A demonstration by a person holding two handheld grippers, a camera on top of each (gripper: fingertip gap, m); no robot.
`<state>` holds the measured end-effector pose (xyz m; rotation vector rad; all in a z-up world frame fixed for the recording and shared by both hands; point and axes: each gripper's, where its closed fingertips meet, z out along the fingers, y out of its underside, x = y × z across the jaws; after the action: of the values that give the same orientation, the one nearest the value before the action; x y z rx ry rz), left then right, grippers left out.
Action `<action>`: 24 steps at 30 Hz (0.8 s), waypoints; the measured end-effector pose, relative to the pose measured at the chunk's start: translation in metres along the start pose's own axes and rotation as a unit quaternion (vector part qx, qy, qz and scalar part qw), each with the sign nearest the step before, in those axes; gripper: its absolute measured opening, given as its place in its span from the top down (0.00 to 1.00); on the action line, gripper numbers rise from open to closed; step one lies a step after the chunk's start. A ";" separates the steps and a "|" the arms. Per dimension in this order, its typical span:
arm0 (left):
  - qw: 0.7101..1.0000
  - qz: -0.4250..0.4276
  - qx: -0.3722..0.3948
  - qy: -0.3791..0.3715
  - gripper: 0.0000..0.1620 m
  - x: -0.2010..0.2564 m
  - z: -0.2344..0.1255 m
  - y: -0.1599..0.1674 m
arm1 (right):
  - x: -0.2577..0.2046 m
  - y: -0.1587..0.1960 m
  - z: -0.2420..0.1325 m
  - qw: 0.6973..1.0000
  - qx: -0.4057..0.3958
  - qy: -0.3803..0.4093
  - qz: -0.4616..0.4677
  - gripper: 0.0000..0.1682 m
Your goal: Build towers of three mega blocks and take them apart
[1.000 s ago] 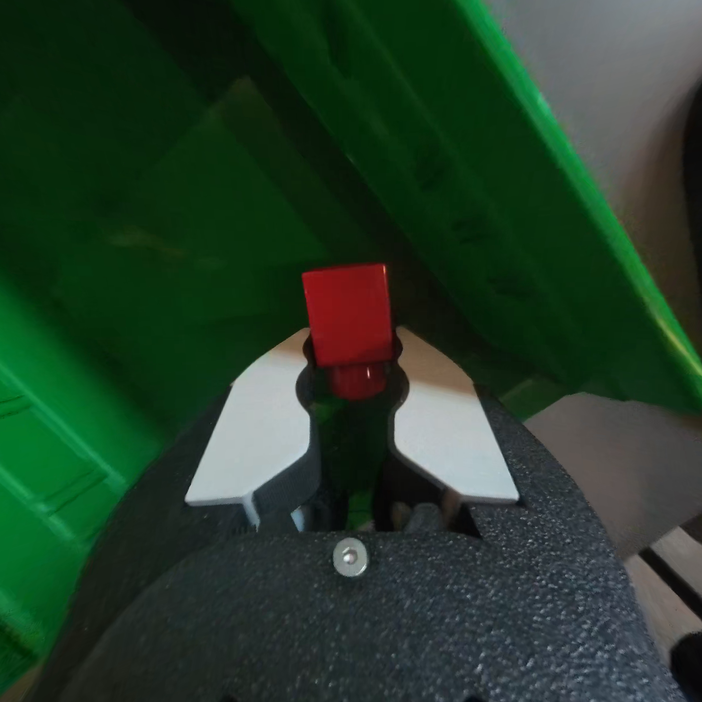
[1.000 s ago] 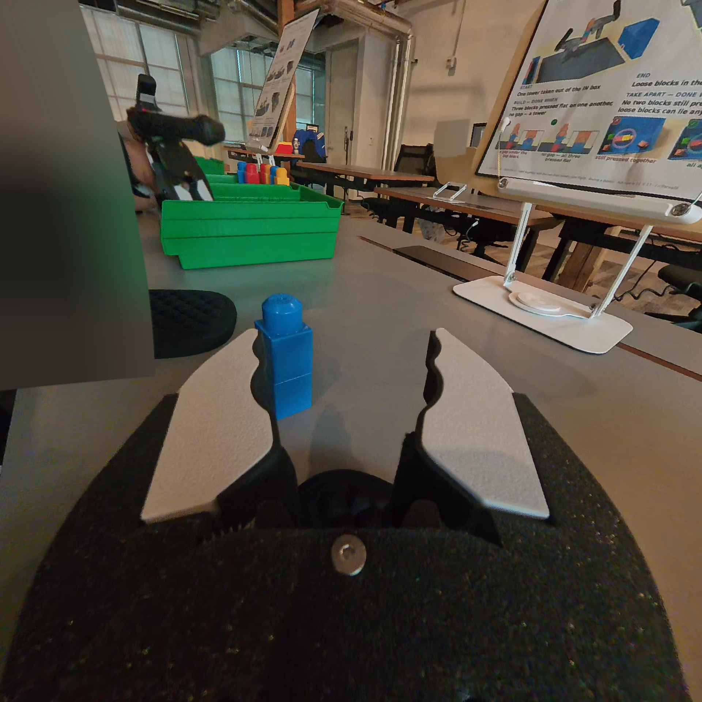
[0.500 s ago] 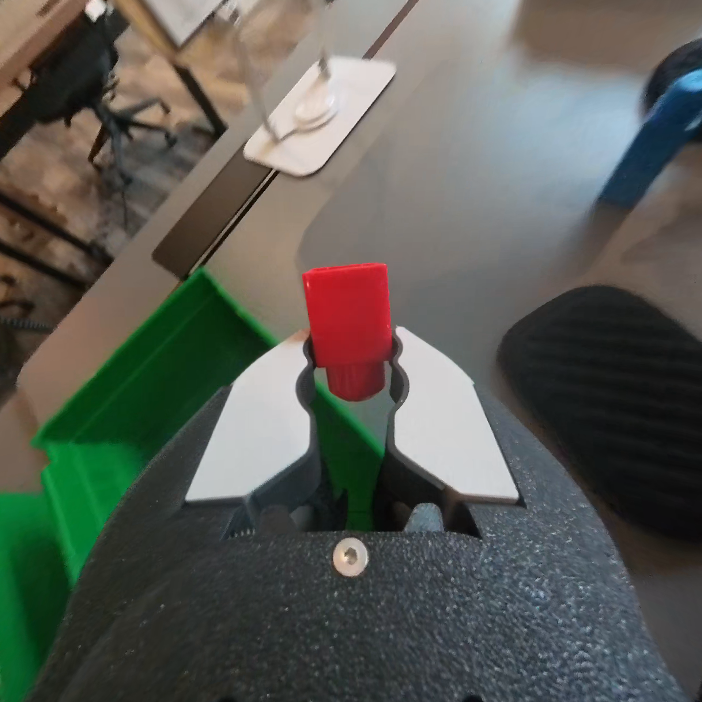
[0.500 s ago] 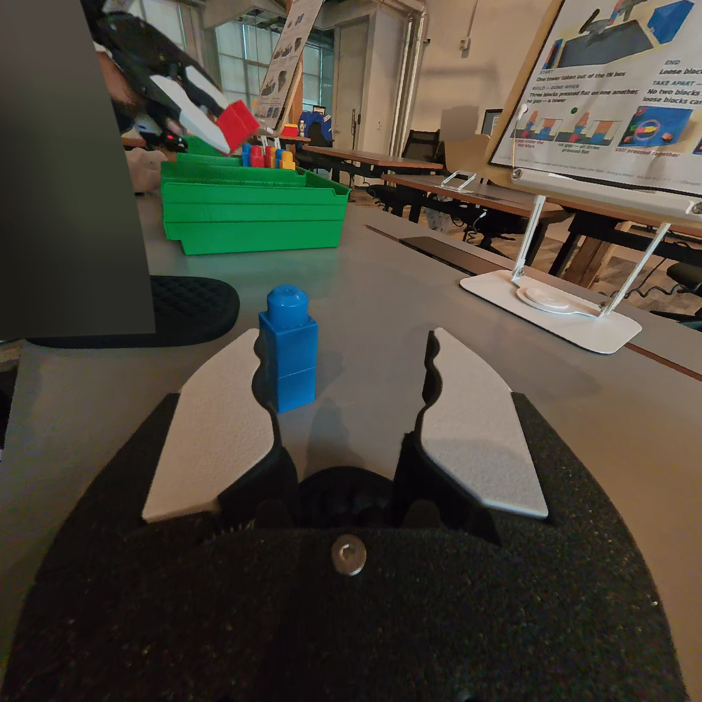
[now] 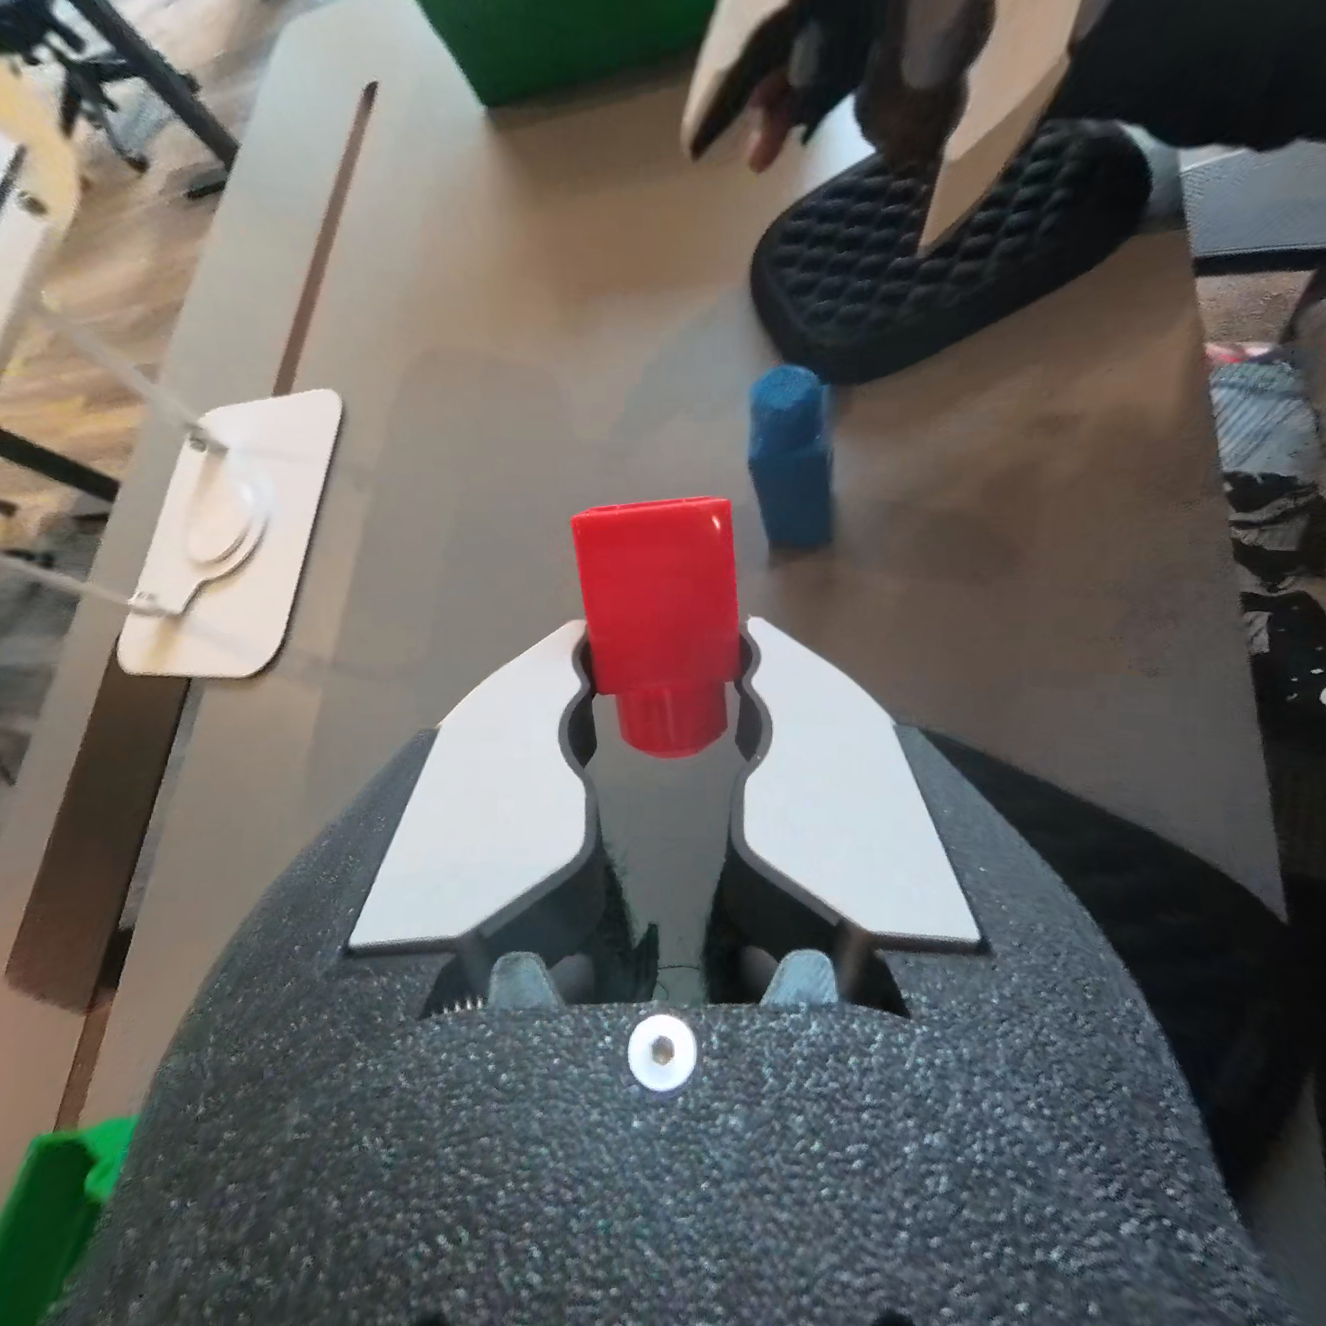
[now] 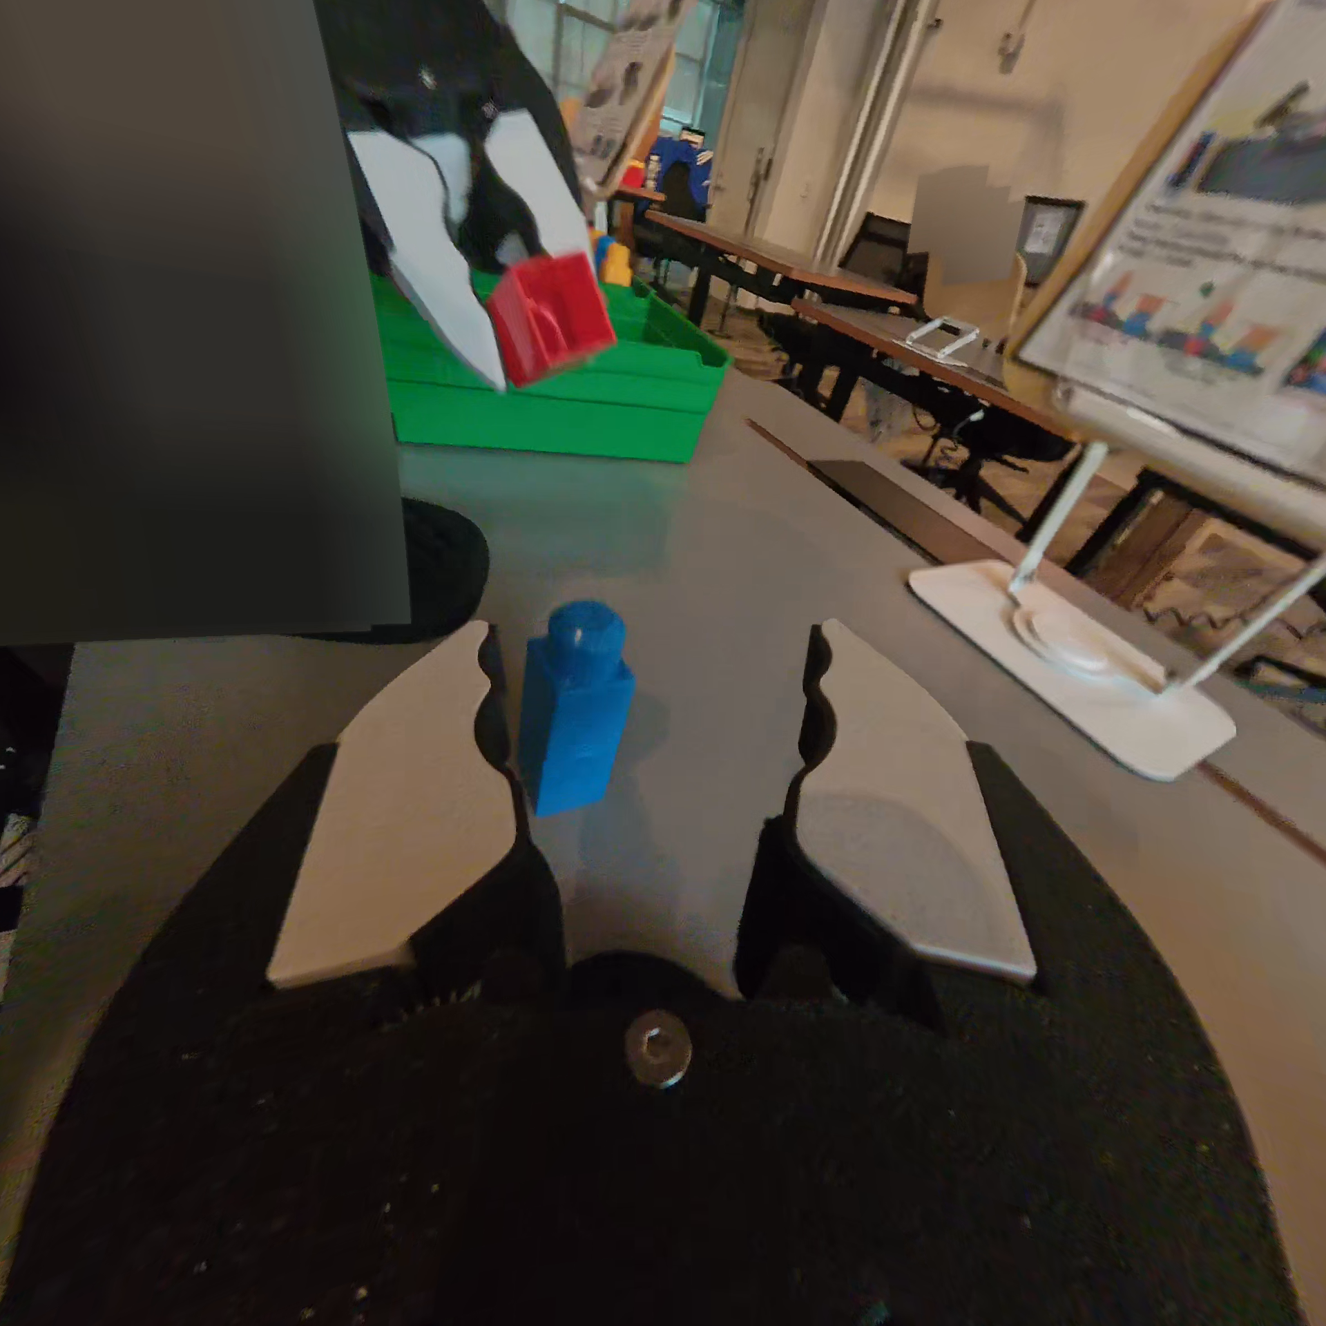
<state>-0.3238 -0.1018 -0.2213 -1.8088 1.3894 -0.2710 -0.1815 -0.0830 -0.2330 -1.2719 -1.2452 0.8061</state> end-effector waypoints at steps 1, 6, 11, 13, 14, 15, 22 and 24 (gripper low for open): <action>1.000 0.005 -0.001 0.009 0.78 0.003 0.006 -0.004 | -0.002 -0.009 0.004 1.000 -0.001 -0.012 -0.013 0.53; 0.999 0.029 -0.009 0.040 0.78 0.018 0.029 -0.016 | -0.025 -0.037 0.027 0.992 -0.042 -0.090 -0.083 0.54; 0.997 0.045 -0.014 0.059 0.78 0.029 0.042 -0.024 | -0.040 -0.047 0.047 0.976 -0.096 -0.144 -0.128 0.62; 0.997 0.050 -0.014 0.066 0.78 0.033 0.045 -0.026 | -0.042 -0.047 0.053 0.970 -0.121 -0.160 -0.138 0.63; 0.996 0.051 -0.014 0.069 0.78 0.034 0.047 -0.027 | -0.042 -0.047 0.055 0.966 -0.134 -0.166 -0.145 0.64; 0.996 0.054 -0.015 0.071 0.78 0.036 0.048 -0.028 | -0.042 -0.046 0.058 0.962 -0.146 -0.171 -0.152 0.65; 0.995 0.061 -0.016 0.079 0.78 0.041 0.051 -0.031 | -0.044 -0.034 0.067 0.940 -0.209 -0.197 -0.183 0.79; 0.995 0.057 -0.008 0.082 0.78 0.042 0.050 -0.032 | -0.045 -0.036 0.066 0.943 -0.197 -0.201 -0.179 0.79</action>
<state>-0.2553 -0.1130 -0.2434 -1.7449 1.6076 -0.3569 -0.2610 -0.1162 -0.2174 -1.1652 -1.9804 0.5789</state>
